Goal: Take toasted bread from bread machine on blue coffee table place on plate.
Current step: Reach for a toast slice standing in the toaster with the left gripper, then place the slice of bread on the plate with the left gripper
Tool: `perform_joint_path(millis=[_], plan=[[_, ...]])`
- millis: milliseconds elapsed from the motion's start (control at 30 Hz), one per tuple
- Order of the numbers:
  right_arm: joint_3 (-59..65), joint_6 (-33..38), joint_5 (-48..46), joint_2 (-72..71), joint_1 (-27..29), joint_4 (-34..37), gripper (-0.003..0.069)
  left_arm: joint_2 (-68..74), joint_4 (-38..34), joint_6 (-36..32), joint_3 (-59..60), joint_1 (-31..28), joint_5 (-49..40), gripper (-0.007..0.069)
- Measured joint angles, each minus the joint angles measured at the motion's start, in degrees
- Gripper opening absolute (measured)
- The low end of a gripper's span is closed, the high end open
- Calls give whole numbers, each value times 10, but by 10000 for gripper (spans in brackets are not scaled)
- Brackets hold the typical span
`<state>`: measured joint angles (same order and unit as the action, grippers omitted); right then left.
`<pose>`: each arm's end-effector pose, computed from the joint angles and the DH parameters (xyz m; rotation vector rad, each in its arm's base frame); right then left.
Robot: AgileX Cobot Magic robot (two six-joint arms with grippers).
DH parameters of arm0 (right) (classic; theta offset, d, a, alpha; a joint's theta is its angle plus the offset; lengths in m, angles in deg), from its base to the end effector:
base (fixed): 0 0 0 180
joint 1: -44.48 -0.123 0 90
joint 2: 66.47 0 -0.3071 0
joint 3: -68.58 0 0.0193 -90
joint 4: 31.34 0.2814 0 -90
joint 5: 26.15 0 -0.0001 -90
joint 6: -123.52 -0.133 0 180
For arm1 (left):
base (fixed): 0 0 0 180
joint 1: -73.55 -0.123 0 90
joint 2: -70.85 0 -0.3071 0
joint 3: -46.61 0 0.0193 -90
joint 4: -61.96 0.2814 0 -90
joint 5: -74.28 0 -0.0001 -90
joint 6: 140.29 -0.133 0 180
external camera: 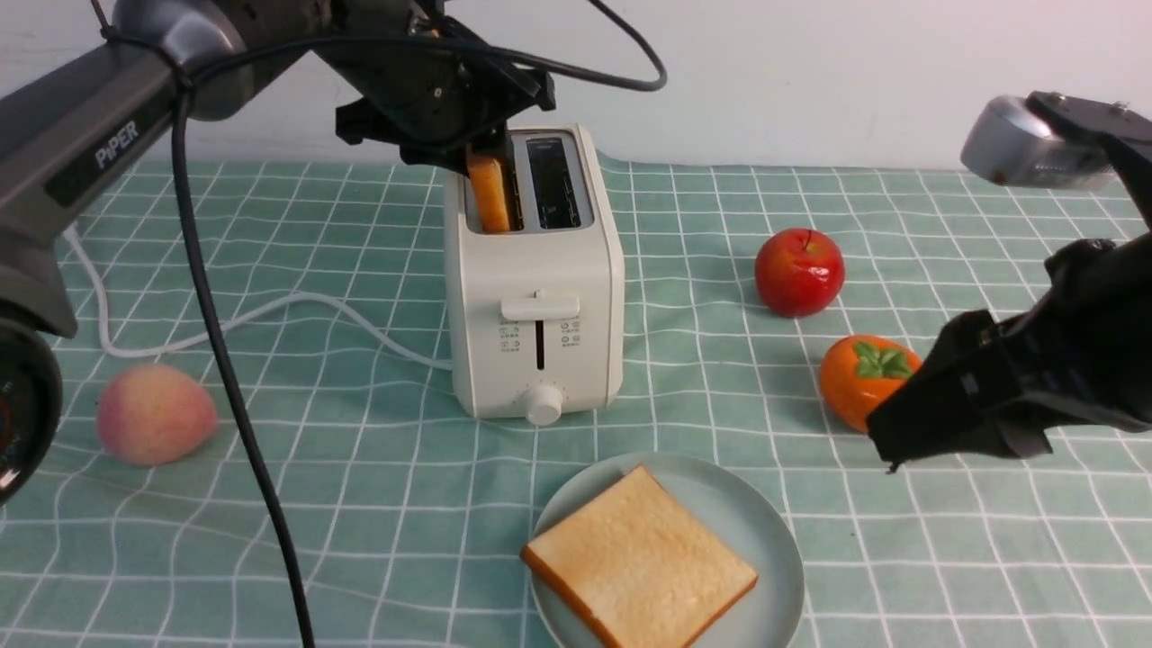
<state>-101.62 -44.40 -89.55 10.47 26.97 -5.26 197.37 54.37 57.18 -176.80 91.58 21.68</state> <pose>0.2474 0.1329 0.3541 -0.5370 2.5224 0.6365 0.5210 -0.1843 0.3284 -0.0336 2.4072 -0.4570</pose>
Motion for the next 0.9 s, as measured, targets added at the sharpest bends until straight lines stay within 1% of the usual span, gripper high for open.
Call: perform_joint_path(millis=[33,67,167,300,333,367,400,433,467,500,567,600,633,733,767,800,833,867,900], plan=[[0,-4,0,0,0,0,582,-10,-3,-13,0,0,-15,66],[0,-9,1,0,0,0,582,-19,-4,-24,1,0,-25,55],[0,-21,2,-5,0,-2,582,-56,-13,-63,1,0,-48,62],[0,-26,-3,-19,0,-21,582,-152,-66,-132,1,-1,-121,71],[0,-26,-4,-21,0,-23,582,-157,-70,-136,1,-1,-125,71],[0,-26,-7,-24,0,-28,582,-182,-94,-157,1,-1,-147,71],[0,-26,-8,-29,0,-38,582,-216,-134,-193,2,-1,-173,71],[0,-26,-8,-33,0,-48,582,-244,-172,-220,9,-1,-184,71],[0,-27,-8,-34,0,-51,582,-259,-190,-239,20,-1,-187,71],[0,-27,-8,-37,0,-55,582,-292,-230,-270,43,-1,-191,71],[0,-27,-8,-40,0,-58,582,-330,-270,-305,94,0,-193,71],[0,-27,-8,-40,0,-59,582,-337,-278,-312,105,0,-193,71],[0,-27,-8,-40,0,-59,582,-361,-305,-336,158,0,-193,71],[0,-27,-8,-40,0,-59,582,-377,-356,-375,257,0,-193,71],[0,-27,-7,-40,0,-59,582,-375,-383,-393,316,2,-186,71],[0,-27,-7,-40,0,-59,582,-373,-392,-394,325,2,-184,71],[0,-27,-6,-40,0,-60,582,-364,-423,-402,385,9,-155,71],[0,-27,-6,-40,0,-60,582,-362,-429,-402,393,10,-149,71],[0,-27,-5,-40,0,-60,582,-344,-475,-408,447,22,-107,71]])
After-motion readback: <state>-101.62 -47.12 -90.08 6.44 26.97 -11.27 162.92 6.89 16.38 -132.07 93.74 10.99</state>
